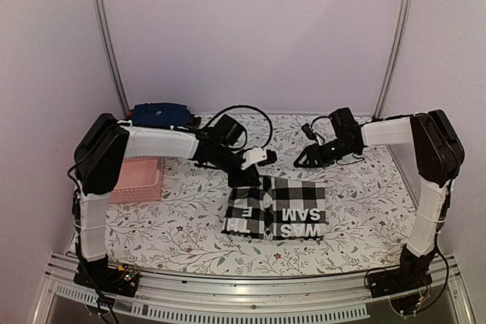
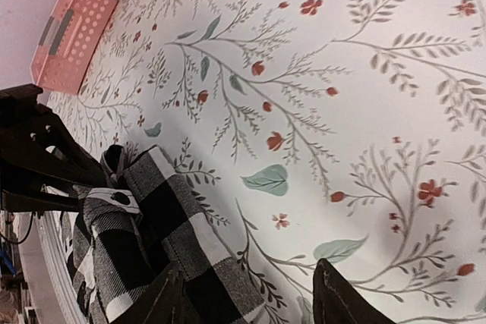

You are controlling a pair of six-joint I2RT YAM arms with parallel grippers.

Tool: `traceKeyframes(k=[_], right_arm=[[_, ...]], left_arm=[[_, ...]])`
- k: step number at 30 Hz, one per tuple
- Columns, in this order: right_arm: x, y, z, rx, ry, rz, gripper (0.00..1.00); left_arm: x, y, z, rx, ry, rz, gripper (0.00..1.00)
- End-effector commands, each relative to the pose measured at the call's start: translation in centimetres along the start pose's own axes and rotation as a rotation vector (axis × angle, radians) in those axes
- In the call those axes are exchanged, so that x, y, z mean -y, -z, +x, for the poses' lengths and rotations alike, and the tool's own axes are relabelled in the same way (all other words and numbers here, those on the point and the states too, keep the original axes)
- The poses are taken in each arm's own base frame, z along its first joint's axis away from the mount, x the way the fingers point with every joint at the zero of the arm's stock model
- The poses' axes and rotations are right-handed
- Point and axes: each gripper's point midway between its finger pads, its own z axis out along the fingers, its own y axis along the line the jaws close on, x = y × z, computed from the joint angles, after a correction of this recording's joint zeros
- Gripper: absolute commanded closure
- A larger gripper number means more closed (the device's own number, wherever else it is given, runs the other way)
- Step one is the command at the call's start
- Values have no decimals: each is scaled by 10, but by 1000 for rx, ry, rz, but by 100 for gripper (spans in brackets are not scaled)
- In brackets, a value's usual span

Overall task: Fold and stack the mixed laundry pile
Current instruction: Fold the 2/3-rectangle-folded shirt at the center of the board, then adjust the square-folded shirt at the center of the board.

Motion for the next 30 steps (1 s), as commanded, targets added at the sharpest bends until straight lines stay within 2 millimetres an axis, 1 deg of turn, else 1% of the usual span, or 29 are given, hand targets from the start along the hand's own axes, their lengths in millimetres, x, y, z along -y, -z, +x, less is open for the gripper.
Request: traceKeyframes(k=[1, 2, 4, 5, 6, 7, 8, 9, 12, 13, 14, 16, 17, 19, 22, 24, 25, 28, 30], right_arm=[[11, 43, -19, 117, -37, 112, 40], [14, 48, -16, 132, -50, 116, 39], [11, 64, -14, 181, -74, 92, 35], [8, 72, -10, 203, -78, 67, 34], [6, 78, -1, 216, -96, 50, 33], [7, 82, 5, 226, -113, 36, 33], [6, 86, 12, 232, -132, 27, 33], [7, 87, 20, 234, -148, 22, 33], [0, 93, 37, 248, -180, 4, 33], [-2, 94, 44, 247, -194, 4, 34], [-8, 99, 46, 257, -191, -2, 34], [-14, 102, 55, 259, -200, -14, 35], [-17, 105, 57, 264, -206, -14, 36], [-16, 105, 65, 252, -228, -1, 37], [-16, 100, 77, 224, -242, -16, 42], [-22, 98, 78, 232, -244, -64, 46], [-23, 97, 80, 232, -261, -79, 47], [-17, 88, 84, 221, -294, -96, 48], [-20, 83, 86, 214, -310, -140, 50]], left_arm=[[-32, 11, -8, 67, 21, -75, 71], [-35, 15, -9, 73, 29, -87, 68], [-46, 28, -10, 87, 70, -133, 57], [-52, 38, -10, 97, 97, -163, 51], [-58, 50, -10, 112, 131, -192, 46], [-59, 60, -6, 123, 173, -211, 42], [-64, 74, -11, 156, 214, -238, 37], [-58, 81, -7, 171, 265, -233, 34], [-40, 104, -5, 245, 397, -238, 29], [-34, 111, -1, 264, 441, -242, 27], [-32, 118, 1, 293, 487, -262, 26], [-23, 127, 7, 356, 578, -258, 26], [-19, 129, 11, 382, 629, -255, 26], [-16, 128, 21, 405, 732, -251, 28], [-13, 118, 40, 374, 850, -252, 31], [-7, 109, 44, 367, 899, -204, 34], [-4, 104, 46, 364, 913, -185, 35], [-2, 91, 48, 380, 967, -130, 36], [-1, 84, 44, 396, 990, -90, 37]])
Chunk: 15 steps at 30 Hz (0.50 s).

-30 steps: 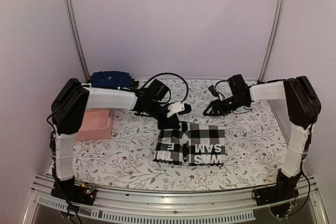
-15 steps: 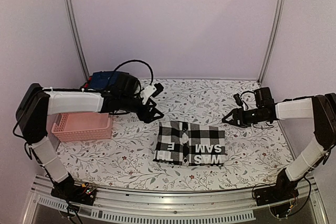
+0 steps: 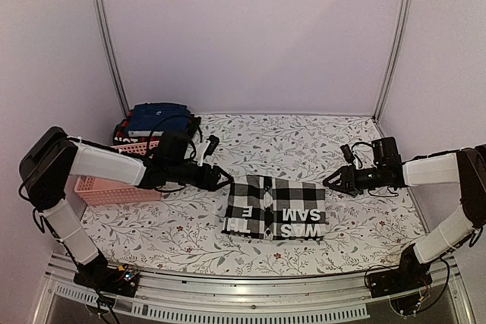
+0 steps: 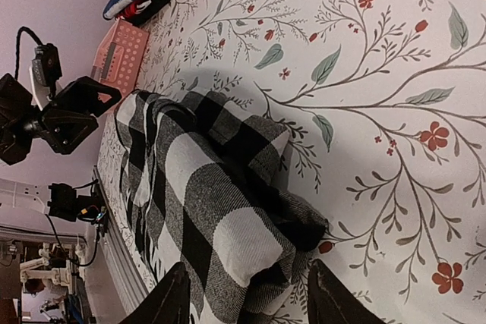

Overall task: Fold and stack the mixed laundry pile
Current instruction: Adjust the square-folded shirt at the center of the board.

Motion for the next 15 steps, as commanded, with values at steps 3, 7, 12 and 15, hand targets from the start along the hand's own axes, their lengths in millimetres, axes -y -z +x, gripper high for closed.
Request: traceKeyframes(k=[3, 7, 12, 15], right_arm=[[-5, -15, 4, -24, -57, -120, 50], [-12, -26, 1, -49, -57, -165, 50], [-25, -44, -8, -86, -39, -220, 60], [-23, -47, -13, -83, -39, -214, 64]], left_arm=[[6, -20, -3, 14, 147, 108, 37], [3, -29, -2, -1, 169, 113, 37], [-4, -34, -11, 5, 172, 115, 50], [-12, -34, -14, 10, 181, 106, 59]])
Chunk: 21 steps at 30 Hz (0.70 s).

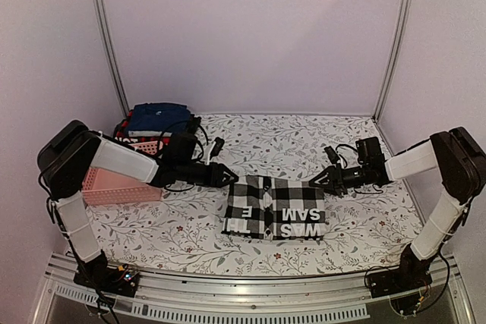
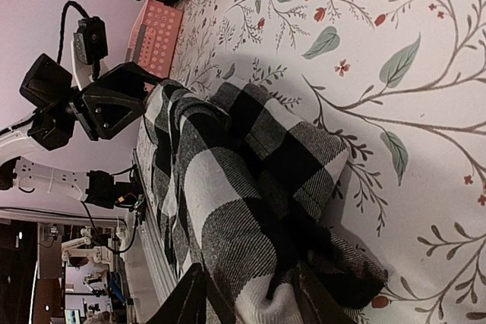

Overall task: Fold and stack the mixed laundry pile
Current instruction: Adjust the square-folded shirt at the center of the board.

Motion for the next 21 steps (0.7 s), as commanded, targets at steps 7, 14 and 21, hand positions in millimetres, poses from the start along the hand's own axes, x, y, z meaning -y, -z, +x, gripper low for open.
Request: traceKeyframes(k=[7, 14, 21], right_arm=[[-4, -11, -26, 27, 29, -30, 59], [16, -15, -26, 41, 7, 36, 85], [20, -18, -24, 31, -3, 31, 93]], left_arm=[[-16, 4, -23, 43, 16, 36, 71], [-33, 2, -23, 44, 50, 30, 94], [-16, 17, -23, 79, 51, 111, 55]])
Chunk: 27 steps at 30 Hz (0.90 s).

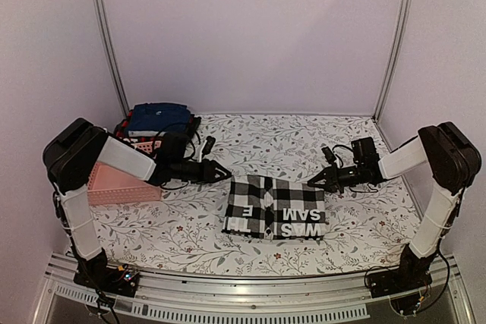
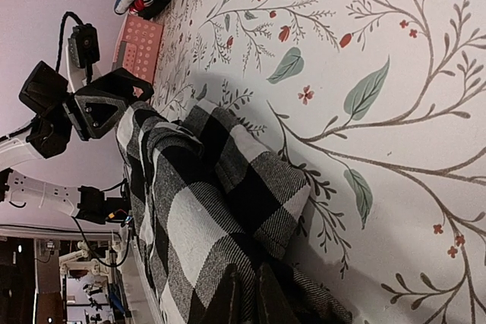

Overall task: Fold and stack the mixed laundry pile
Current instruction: Adjust the square-folded shirt at the center of the board.

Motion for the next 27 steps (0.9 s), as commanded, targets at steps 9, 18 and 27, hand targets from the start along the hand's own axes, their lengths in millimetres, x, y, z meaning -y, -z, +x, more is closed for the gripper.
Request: traceKeyframes(k=[9, 18, 27], right_arm=[[-2, -2, -10, 21, 27, -5, 98], [-3, -3, -12, 25, 30, -16, 98], [-5, -6, -17, 31, 39, -34, 98]], left_arm=[[45, 20, 1, 60, -48, 90, 51], [51, -10, 6, -8, 6, 139, 53], [36, -12, 1, -1, 51, 108, 74]])
